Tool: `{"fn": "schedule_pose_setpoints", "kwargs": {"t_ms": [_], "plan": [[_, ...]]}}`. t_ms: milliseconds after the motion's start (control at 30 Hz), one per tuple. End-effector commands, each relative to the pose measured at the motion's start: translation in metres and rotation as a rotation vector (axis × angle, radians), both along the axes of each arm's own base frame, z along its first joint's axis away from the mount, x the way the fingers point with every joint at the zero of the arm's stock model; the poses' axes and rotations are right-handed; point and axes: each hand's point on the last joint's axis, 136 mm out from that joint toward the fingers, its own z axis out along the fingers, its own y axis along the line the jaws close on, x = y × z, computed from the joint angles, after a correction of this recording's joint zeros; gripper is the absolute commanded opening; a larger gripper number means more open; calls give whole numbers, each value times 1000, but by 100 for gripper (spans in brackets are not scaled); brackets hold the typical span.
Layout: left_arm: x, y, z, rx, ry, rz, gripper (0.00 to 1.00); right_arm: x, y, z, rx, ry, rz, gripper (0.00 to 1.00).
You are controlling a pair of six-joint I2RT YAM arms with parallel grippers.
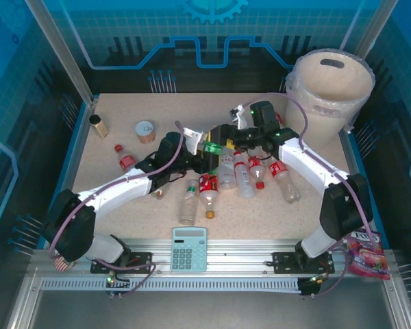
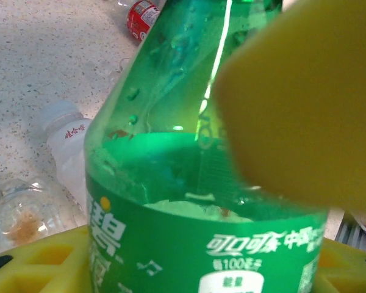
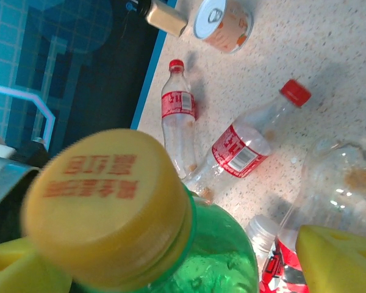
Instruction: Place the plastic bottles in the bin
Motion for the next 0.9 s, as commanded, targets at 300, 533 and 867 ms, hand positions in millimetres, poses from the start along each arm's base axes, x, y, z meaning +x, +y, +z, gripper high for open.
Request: {"fn": "schedule_pose_setpoints", "kwargs": {"t_ms": [300, 533, 867], "plan": [[16, -14, 25, -25, -102, 12, 62, -2, 2, -18, -25, 40, 12, 72], [14, -12, 27, -20, -105, 14, 73, 5, -5, -13, -49, 8, -16, 63], [-6, 9, 30, -15, -97, 43, 99, 25, -28, 14, -122, -105, -67, 58]]}}
